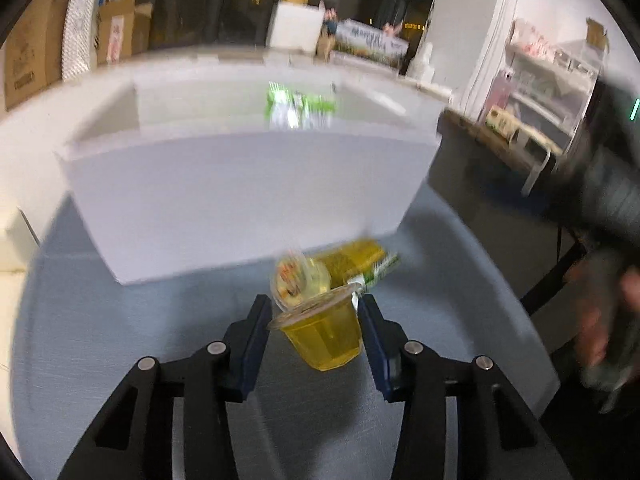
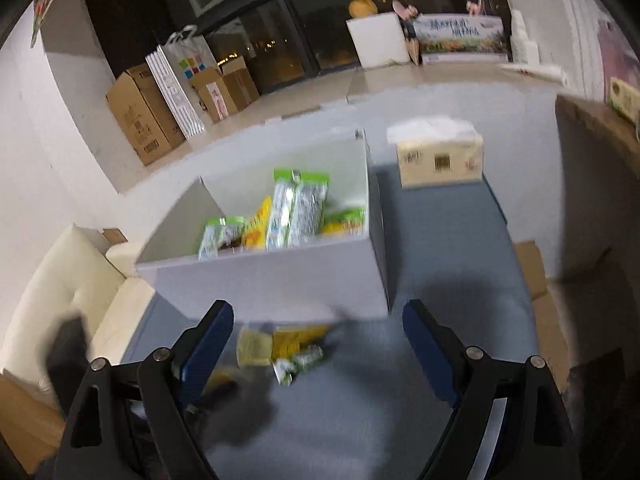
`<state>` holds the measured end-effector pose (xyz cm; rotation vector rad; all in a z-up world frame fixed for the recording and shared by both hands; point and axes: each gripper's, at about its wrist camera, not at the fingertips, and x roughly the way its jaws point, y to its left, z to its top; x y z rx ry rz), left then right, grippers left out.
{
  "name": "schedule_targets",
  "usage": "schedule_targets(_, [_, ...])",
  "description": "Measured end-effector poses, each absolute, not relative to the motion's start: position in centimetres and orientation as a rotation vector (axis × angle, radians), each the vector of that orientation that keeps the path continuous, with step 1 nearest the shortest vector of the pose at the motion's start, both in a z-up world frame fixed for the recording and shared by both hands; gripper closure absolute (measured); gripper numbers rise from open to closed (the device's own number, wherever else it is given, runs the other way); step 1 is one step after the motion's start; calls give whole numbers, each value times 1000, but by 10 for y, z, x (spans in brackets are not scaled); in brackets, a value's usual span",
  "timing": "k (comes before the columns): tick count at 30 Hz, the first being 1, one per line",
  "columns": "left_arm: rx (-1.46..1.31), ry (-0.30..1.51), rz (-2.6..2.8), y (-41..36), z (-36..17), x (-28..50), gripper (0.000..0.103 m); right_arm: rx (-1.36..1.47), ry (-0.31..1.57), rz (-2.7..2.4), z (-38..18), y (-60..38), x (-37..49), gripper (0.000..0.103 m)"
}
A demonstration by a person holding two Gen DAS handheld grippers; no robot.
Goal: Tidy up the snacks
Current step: 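Carry the yellow jelly cup over the box and release it with the left gripper, then grasp the yellow-green packet with the right gripper while the left gripper approaches the last jelly cup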
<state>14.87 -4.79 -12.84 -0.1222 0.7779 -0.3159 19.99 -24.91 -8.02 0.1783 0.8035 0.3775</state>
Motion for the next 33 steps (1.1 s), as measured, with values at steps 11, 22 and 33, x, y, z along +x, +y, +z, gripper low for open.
schedule_targets(11, [-92,587,-227,8,-20,188,54,18,876,422,-140,-199,200,13])
schedule_targets(22, [-34,671,-127,2,-33,286,0,-115,899,403,-154,-171,217,13])
schedule_targets(33, [-42,645,-168,-9,-43,223,0,-115,937,483,-167,-178,224,51])
